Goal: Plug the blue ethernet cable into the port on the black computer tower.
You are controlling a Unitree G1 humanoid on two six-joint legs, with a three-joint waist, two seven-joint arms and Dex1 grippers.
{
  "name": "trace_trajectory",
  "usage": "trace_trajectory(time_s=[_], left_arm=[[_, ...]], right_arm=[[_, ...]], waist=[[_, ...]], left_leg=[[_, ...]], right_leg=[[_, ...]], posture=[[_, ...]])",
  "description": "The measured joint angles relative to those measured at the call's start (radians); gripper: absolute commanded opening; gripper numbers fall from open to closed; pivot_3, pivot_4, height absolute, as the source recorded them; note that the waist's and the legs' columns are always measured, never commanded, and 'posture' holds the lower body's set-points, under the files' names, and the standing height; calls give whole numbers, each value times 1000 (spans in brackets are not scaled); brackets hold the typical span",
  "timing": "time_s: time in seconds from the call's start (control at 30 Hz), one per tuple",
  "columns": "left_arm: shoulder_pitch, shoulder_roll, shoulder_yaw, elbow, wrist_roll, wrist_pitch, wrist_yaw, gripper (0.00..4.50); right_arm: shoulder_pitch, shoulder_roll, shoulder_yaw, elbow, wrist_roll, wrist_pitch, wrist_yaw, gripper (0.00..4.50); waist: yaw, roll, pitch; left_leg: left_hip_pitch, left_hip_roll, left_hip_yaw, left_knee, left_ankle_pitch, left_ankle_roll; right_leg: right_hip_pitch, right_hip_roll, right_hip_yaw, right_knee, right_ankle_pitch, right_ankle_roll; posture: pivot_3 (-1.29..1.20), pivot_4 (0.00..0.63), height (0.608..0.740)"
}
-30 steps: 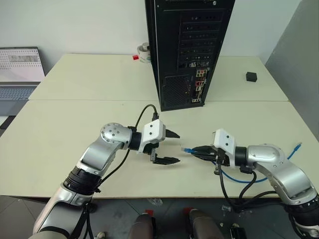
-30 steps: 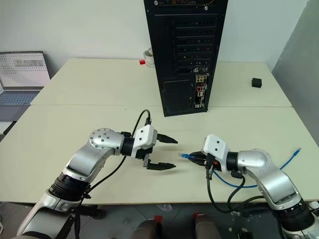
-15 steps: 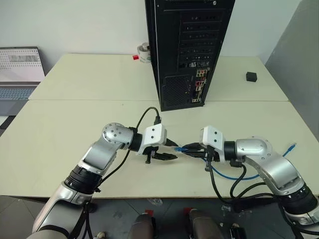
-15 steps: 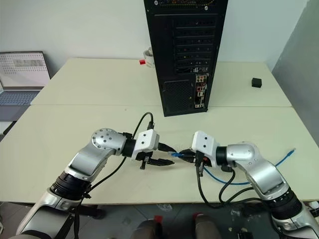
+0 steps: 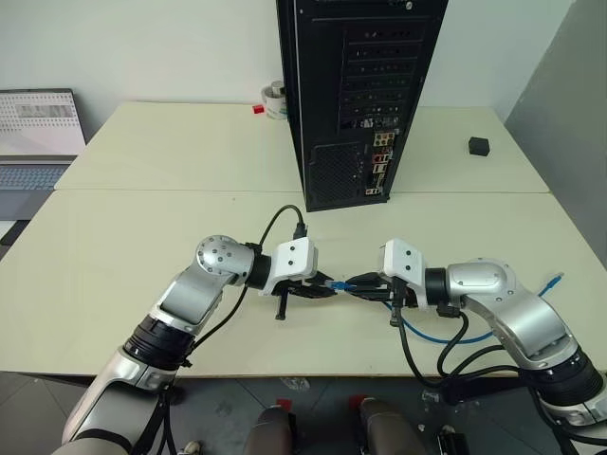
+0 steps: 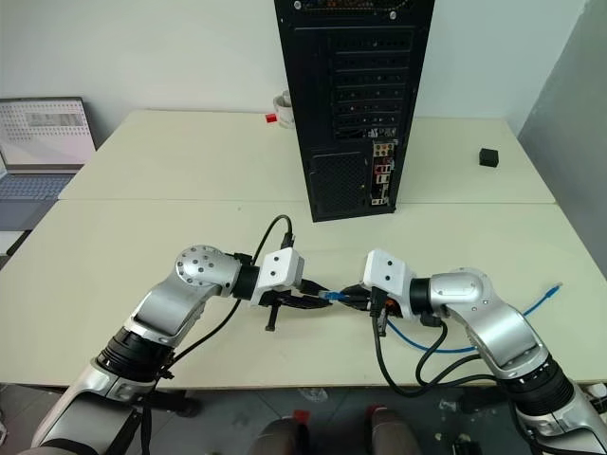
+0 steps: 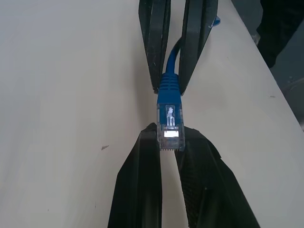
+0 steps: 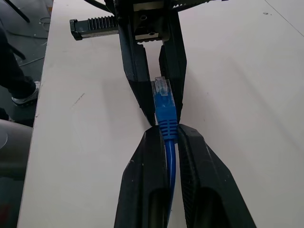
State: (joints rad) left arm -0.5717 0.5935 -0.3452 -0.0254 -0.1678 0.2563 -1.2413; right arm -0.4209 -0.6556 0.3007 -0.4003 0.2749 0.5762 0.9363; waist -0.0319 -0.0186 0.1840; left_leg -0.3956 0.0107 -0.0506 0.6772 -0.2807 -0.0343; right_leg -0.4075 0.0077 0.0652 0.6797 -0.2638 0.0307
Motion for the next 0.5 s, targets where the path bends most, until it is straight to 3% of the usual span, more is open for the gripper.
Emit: trace_trajectory(time_s=[0.5], left_arm=[[22, 1, 1, 0, -8, -4, 4, 237]], right_arm=[[1, 0, 14, -1, -18, -3, 2, 71]], waist=[[0, 0, 0]], left_leg=[[0, 0, 0, 0, 0, 0]], right_leg=[[0, 0, 0, 0, 0, 0]], posture=[[0, 150, 740]])
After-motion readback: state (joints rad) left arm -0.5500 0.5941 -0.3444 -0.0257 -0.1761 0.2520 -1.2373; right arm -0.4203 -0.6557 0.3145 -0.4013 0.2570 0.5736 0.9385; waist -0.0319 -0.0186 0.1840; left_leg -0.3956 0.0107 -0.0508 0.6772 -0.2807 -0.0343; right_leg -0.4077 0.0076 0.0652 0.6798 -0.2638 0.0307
